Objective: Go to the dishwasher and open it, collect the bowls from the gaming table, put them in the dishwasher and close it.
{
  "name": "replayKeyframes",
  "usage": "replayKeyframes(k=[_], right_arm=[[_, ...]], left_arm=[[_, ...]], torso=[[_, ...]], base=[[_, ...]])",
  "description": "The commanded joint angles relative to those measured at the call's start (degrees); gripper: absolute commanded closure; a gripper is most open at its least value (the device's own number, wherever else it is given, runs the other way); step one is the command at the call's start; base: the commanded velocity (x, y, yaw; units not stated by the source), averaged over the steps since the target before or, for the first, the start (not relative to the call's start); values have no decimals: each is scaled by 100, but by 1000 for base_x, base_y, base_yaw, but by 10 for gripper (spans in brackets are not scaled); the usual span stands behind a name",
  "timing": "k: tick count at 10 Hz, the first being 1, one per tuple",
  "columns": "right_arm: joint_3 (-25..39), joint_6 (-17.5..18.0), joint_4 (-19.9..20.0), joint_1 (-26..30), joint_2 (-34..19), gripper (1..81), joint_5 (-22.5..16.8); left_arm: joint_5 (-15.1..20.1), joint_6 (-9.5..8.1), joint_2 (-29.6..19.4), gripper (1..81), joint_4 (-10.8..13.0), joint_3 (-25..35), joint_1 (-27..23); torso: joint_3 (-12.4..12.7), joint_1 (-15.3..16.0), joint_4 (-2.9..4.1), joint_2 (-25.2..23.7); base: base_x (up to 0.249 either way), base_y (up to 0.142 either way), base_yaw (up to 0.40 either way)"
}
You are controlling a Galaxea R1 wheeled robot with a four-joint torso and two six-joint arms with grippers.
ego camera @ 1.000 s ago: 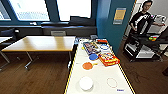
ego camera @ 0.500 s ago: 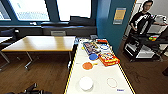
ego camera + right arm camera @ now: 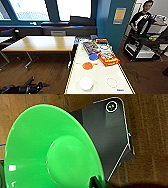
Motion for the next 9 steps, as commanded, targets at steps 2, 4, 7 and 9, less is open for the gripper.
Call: replayKeyframes(k=[2,4,7,9], right_arm=[[71,-11,-76,262,-180,811,-210],[89,-11,-84,288,-180,811,-228],[107,-11,-84,332,-172,811,-254],[98,-11,-84,350,-172,811,-254]], left_arm=[[319,-31,699,10,505,80,-739],[564,-31,1173,10,743,36,-845],[644,-58,1859,10,946,-579,-907],[978,-275,2159,10,902,-773,-1240]], torso=[[0,0,0,0],[-2,2,0,2],[-2,4,0,2],[-2,4,0,2]], base=[[0,0,0],[0,0,0],[0,0,0],[0,0,0]])
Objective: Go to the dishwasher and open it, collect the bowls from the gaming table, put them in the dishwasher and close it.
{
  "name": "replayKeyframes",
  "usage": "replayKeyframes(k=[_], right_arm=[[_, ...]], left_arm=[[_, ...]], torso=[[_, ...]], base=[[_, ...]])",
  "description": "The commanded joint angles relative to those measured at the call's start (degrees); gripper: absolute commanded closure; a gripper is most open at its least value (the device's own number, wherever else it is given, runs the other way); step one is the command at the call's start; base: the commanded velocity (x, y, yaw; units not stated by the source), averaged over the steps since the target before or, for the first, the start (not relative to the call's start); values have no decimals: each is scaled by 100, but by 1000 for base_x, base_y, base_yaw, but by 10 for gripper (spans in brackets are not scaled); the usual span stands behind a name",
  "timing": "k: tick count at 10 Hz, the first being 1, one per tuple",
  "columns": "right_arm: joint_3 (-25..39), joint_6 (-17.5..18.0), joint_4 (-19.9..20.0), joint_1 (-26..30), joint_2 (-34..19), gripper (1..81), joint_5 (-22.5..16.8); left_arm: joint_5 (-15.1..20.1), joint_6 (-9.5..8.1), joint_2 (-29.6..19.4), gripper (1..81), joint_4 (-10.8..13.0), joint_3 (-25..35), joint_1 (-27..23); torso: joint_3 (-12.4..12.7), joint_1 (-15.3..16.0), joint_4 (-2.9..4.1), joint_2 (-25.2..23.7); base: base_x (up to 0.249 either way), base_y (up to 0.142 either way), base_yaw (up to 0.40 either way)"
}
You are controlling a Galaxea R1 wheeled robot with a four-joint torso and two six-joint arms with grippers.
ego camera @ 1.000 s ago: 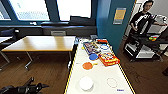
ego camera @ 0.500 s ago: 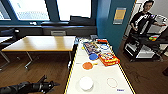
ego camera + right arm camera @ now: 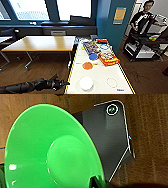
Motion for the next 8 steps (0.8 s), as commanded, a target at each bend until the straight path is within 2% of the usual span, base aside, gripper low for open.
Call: replayKeyframes(k=[1,2,4,8], right_arm=[[98,-13,-75,271,-183,811,-215],[89,-13,-58,298,-156,811,-224],[72,-13,-58,324,-139,811,-233],[89,-13,-58,385,-139,811,-233]], left_arm=[[560,-600,248,10,94,-269,-1196],[623,-920,355,10,94,-438,-1276],[640,-1306,590,10,120,-683,-1408],[755,-1298,1234,10,217,-1194,-1417]], torso=[[0,0,0,0],[-2,0,0,0],[-2,2,0,0],[-4,2,0,0]], base=[[0,0,0],[0,0,0],[0,0,0],[0,0,0]])
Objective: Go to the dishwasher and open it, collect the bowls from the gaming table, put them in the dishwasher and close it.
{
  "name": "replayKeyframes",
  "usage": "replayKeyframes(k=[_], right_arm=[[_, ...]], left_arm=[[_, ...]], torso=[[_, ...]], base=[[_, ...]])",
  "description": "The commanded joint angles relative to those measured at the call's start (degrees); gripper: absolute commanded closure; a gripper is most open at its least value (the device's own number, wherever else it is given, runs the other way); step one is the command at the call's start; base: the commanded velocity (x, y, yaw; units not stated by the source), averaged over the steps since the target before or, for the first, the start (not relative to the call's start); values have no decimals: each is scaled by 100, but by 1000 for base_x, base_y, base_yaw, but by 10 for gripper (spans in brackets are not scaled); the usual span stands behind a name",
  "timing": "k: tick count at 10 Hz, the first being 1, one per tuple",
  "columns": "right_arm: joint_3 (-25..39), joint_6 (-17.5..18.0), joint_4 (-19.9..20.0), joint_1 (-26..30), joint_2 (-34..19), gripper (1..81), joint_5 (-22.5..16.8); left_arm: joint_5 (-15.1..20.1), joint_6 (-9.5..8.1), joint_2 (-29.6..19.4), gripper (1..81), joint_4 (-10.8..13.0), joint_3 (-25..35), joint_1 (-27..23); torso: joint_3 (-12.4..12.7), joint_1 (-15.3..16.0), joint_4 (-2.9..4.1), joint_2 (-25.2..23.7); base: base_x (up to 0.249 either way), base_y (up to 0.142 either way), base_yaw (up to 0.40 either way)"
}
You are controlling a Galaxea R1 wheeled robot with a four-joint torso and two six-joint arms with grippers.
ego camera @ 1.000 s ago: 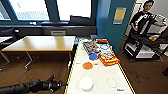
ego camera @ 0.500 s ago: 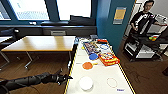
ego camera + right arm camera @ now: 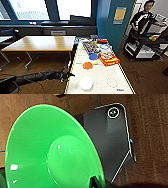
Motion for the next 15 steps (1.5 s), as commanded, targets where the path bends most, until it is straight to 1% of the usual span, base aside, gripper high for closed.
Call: replayKeyframes(k=[1,2,4,9,12,13,15], right_arm=[[107,-13,-58,292,-165,811,-204],[81,-13,-58,292,-139,811,-204],[80,-13,-58,301,-121,811,-204],[107,-13,-75,327,-121,811,-204],[89,-22,-75,327,-121,811,-204],[98,-22,-75,327,-113,811,-204],[132,-22,-84,345,-113,811,-204]], left_arm=[[236,-21,342,10,146,-195,-819],[291,-21,536,10,163,-326,-802],[299,-21,800,10,296,-537,-731],[282,13,1249,10,305,-1038,-512],[282,23,1346,10,322,-1074,-406],[282,5,1398,10,471,-1092,-362],[291,-4,1557,10,524,-1197,-344]], torso=[[0,0,0,0],[0,0,0,0],[-2,0,0,0],[-5,2,0,0],[-5,2,0,0],[-5,2,0,2],[-5,2,0,2]], base=[[0,0,0],[0,0,0],[0,0,0],[0,0,0],[0,0,0],[0,0,0],[0,0,0]])
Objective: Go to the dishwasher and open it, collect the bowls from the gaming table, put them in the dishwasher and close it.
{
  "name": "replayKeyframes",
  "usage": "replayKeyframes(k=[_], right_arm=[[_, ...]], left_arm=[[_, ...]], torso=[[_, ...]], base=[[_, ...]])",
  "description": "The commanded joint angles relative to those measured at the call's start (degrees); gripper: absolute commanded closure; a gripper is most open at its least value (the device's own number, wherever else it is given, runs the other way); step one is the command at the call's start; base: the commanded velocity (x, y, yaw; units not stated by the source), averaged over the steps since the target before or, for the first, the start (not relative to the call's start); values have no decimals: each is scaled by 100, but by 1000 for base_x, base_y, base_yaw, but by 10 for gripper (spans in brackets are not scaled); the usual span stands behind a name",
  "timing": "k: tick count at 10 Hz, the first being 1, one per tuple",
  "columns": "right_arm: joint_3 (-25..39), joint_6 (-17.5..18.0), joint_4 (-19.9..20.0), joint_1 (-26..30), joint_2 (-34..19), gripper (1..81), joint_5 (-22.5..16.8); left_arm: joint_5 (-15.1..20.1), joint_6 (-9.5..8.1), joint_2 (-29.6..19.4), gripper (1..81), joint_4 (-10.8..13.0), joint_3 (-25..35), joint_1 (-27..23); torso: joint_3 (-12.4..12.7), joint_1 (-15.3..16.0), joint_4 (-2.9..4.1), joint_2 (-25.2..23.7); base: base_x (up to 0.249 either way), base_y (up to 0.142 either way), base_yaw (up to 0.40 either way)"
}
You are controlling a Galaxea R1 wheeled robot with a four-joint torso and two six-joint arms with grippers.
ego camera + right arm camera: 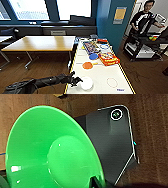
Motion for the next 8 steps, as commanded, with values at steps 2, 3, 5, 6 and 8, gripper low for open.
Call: replayKeyframes(k=[2,3,5,6,8], right_arm=[[144,-18,-73,268,-207,811,-193],[144,-18,-73,268,-198,811,-193],[161,-18,-73,294,-198,811,-193],[179,-18,-82,294,-198,811,-193],[170,-18,-82,294,-189,811,-193]], left_arm=[[137,-10,266,10,79,-32,-830],[155,-19,336,10,79,-111,-821],[164,-237,458,10,53,-269,-786],[164,-274,494,10,62,-305,-786],[164,-274,600,10,71,-384,-777]], torso=[[0,0,0,0],[0,0,0,0],[0,0,0,0],[0,0,0,0],[0,0,0,0]], base=[[0,0,0],[0,0,0],[0,0,0],[0,0,0],[0,0,0]])
